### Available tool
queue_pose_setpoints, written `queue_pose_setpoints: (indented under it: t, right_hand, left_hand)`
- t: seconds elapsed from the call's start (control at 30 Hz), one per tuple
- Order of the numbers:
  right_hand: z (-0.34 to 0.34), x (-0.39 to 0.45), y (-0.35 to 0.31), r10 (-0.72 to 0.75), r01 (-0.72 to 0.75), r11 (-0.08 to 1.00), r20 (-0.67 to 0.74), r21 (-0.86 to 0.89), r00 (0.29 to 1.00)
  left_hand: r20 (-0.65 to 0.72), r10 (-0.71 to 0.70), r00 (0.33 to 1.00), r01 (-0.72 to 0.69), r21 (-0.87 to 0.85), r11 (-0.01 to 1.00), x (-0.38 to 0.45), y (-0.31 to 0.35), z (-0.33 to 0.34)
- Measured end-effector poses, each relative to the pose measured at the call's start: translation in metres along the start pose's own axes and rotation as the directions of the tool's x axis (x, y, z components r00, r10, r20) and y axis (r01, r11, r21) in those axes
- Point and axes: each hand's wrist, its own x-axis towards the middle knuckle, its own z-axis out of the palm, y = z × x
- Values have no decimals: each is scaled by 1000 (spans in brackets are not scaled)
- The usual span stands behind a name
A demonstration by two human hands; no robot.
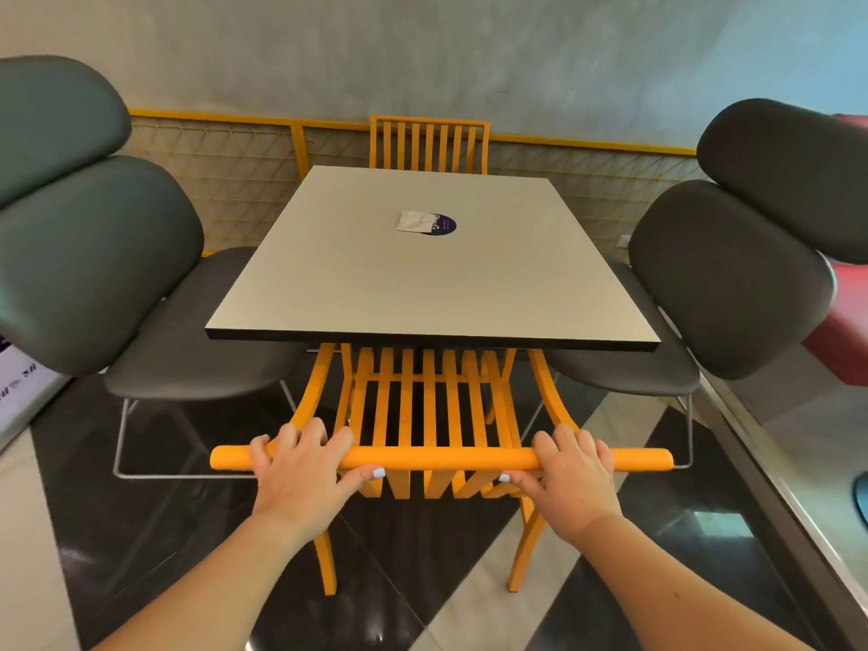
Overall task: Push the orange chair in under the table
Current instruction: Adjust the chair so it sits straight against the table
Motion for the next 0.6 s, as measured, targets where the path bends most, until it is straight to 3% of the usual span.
queue_pose_setpoints:
  t: [0.6]
  right_hand:
    - [6,0,0,-26,28,999,-60,38,998]
  left_hand:
    - [-1,-9,1000,9,-3,1000,-4,-2,-1]
